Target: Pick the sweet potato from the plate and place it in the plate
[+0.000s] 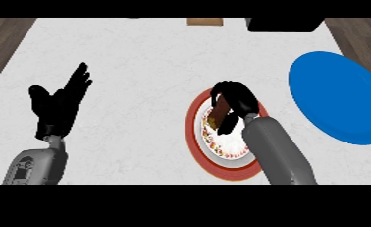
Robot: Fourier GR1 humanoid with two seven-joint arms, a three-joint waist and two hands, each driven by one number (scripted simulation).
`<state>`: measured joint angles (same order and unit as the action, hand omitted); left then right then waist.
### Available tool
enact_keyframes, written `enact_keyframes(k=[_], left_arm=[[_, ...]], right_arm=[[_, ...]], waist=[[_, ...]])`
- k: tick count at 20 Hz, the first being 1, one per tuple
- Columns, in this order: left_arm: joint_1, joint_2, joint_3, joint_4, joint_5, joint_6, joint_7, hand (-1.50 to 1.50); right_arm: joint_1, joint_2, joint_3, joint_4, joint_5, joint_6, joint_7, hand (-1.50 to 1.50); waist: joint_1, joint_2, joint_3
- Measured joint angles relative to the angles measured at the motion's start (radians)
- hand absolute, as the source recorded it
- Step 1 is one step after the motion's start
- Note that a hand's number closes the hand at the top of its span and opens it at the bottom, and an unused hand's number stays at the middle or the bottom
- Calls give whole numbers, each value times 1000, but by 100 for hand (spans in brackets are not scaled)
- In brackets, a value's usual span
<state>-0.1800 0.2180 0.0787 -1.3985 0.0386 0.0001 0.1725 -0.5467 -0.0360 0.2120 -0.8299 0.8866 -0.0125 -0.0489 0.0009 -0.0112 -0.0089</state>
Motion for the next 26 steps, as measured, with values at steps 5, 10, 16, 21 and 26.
enact_keyframes(k=[5,10,16,21,26], left_arm=[[8,-10,1,-1,-7,3,-12,0],[4,-12,-5,-14,-13,4,4,0],[26,-10,-4,-30,-14,1,8,0],[34,-2,9,-27,-12,0,3,0],[32,-7,11,-33,-13,4,11,0]], right_arm=[[-33,14,-32,27,-34,-21,91,150],[-135,21,-107,95,-38,-82,282,150],[-198,-6,-105,54,89,-287,437,150],[-195,-57,-87,-51,242,-451,591,150],[-170,-93,-111,-190,332,-480,758,150]], waist=[[5,3,2],[12,11,7],[4,9,8],[-14,2,8],[-16,4,8]])
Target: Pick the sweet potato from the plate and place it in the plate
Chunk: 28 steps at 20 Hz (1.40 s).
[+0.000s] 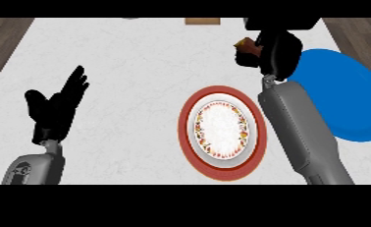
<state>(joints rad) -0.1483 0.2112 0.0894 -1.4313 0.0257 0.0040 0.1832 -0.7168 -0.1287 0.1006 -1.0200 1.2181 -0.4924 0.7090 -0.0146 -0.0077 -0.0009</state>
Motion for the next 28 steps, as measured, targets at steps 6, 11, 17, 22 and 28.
enact_keyframes(k=[6,11,17,22,28], left_arm=[[-22,-3,5,25,-6,-2,-11,0],[-17,-4,4,8,-12,-5,-11,0],[-11,-4,12,18,-5,-23,-16,0],[-33,-13,9,25,-10,-18,-7,0],[-13,-15,12,21,-9,-27,-20,0]], right_arm=[[101,-74,-92,-131,-60,-23,10,150],[186,-161,-183,-163,-151,-36,-56,150],[255,-248,-281,-85,-269,-56,-203,150],[262,-319,-333,60,-360,15,-328,150],[250,-343,-422,210,-532,112,-504,-150]], waist=[[4,4,1],[10,6,1],[15,8,1],[20,10,2],[23,11,2]])
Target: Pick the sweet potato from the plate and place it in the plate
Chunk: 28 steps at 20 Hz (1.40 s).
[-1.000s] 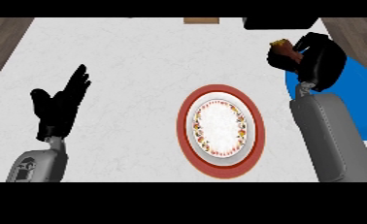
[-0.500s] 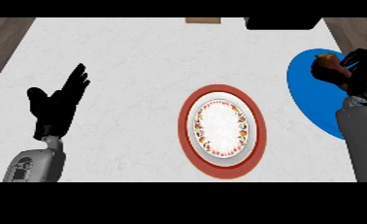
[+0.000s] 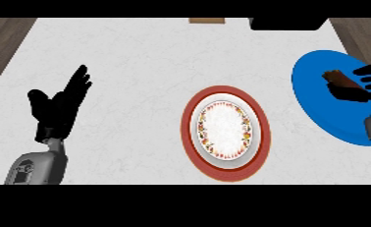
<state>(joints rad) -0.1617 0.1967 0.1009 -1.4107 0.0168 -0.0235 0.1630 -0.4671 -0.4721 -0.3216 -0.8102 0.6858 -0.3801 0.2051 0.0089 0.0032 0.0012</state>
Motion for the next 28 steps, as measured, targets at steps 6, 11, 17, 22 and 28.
enact_keyframes(k=[6,11,17,22,28], left_arm=[[-2,5,9,0,-3,-3,-2,0],[-1,-4,9,2,-8,10,0,0],[0,-2,14,-4,-8,10,7,0],[-5,1,17,2,-8,5,10,0],[-12,-11,14,12,-15,1,2,0]], right_arm=[[-7,-19,-49,48,-82,-34,-226,-150],[-7,25,-85,-80,-201,-29,-396,-150],[29,58,-156,-240,-383,75,-363,-150],[74,50,-220,-301,-551,232,-293,-150],[175,47,-248,-340,-652,310,-353,-150]], waist=[[-3,-1,0],[-14,-6,0],[-23,-9,-2],[-22,-8,-1],[-14,-5,-1]])
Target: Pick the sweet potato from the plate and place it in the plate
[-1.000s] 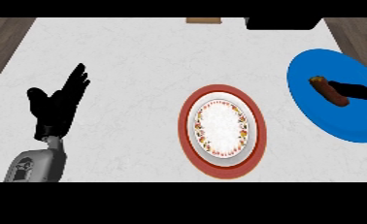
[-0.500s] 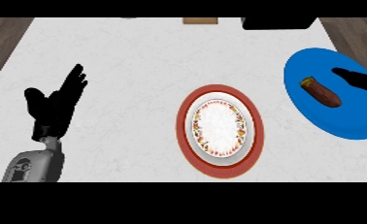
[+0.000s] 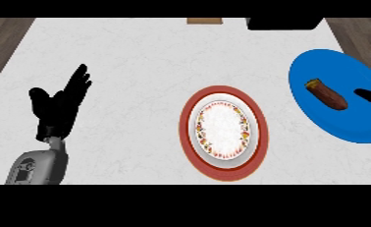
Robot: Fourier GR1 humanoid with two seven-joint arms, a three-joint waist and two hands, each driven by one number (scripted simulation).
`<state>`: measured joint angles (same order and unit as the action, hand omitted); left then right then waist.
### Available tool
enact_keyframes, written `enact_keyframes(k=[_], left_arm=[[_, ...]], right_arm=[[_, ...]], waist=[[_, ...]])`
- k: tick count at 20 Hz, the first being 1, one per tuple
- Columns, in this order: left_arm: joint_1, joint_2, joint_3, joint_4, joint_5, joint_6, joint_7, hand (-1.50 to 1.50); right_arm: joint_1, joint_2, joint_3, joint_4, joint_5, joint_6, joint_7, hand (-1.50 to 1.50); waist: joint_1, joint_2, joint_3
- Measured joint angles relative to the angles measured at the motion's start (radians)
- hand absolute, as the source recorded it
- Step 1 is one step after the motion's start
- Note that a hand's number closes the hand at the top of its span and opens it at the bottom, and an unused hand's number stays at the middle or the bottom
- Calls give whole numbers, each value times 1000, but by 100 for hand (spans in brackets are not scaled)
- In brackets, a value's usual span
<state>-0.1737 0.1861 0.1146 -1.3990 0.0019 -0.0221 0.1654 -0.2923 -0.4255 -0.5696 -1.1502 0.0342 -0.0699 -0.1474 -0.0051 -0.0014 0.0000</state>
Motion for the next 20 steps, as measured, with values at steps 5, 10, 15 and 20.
enact_keyframes(k=[5,10,15,20], left_arm=[[5,-4,0,-23,-5,-2,14,0],[-2,-2,7,-29,-10,-2,28,0],[9,3,16,-49,-1,-17,37,0],[-5,0,20,-29,-9,-15,26,0]], right_arm=[[56,-37,-27,1,-52,34,-46,-150],[104,-64,-49,37,-79,52,-107,-150],[143,-102,-62,58,-92,69,-123,-150],[175,-139,-70,108,-93,92,-143,-150]], waist=[[3,1,0],[4,1,0],[4,1,0],[4,1,0]])
